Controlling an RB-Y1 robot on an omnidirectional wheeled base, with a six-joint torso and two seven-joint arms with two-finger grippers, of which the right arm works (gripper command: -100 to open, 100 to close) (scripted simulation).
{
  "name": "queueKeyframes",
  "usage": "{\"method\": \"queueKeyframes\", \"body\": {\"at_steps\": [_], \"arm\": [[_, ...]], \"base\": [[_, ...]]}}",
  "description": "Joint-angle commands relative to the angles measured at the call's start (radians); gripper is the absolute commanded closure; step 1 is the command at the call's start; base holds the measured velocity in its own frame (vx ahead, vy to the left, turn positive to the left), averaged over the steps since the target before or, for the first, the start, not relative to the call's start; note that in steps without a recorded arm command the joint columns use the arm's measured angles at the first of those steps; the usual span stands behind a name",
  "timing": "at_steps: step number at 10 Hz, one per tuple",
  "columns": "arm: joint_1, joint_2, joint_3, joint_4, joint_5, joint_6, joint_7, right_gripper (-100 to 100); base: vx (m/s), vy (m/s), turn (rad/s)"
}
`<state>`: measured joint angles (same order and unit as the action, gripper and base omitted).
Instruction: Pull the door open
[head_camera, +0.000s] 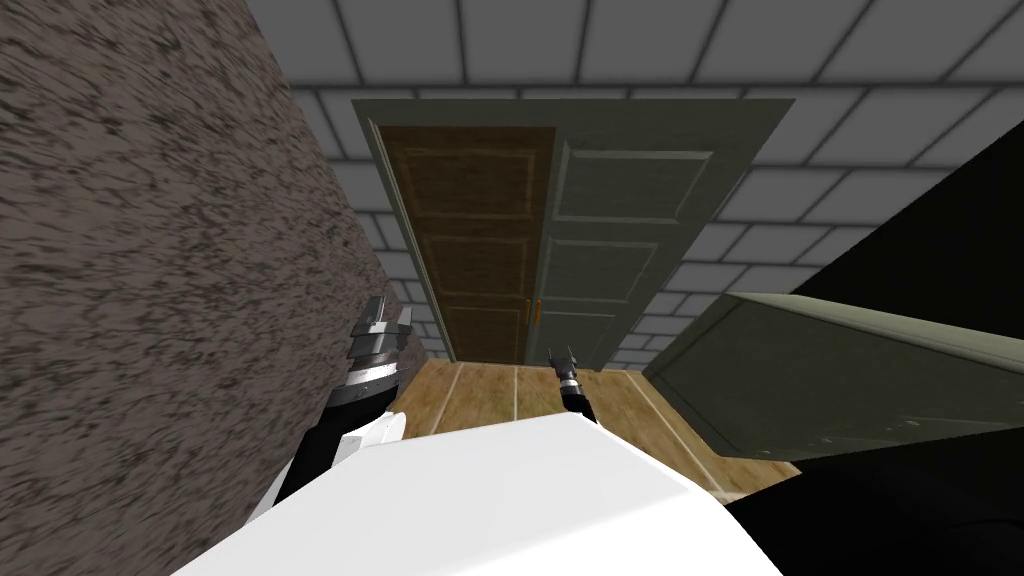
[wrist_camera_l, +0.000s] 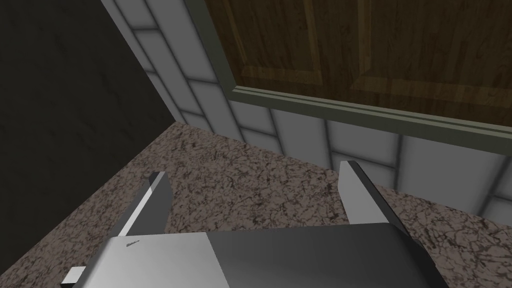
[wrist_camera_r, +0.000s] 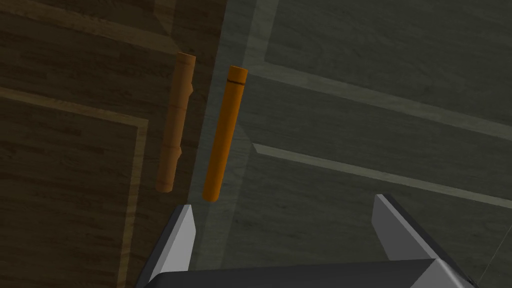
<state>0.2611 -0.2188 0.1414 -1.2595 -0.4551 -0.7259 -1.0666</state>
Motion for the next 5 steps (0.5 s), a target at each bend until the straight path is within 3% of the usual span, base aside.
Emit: {"method": "queueKeyframes", "body": {"at_steps": [1,5], "arm": [[-0.011,-0.005,0.007,0.038,-0.015,-0.012,-0.036,-100],[-0.031,-0.015,0.02,0.108,-0.049,-0.03,-0.109,-100]], "base": [[0.103,0.01,0.042],[0.107,-0.006,0.05]]}}
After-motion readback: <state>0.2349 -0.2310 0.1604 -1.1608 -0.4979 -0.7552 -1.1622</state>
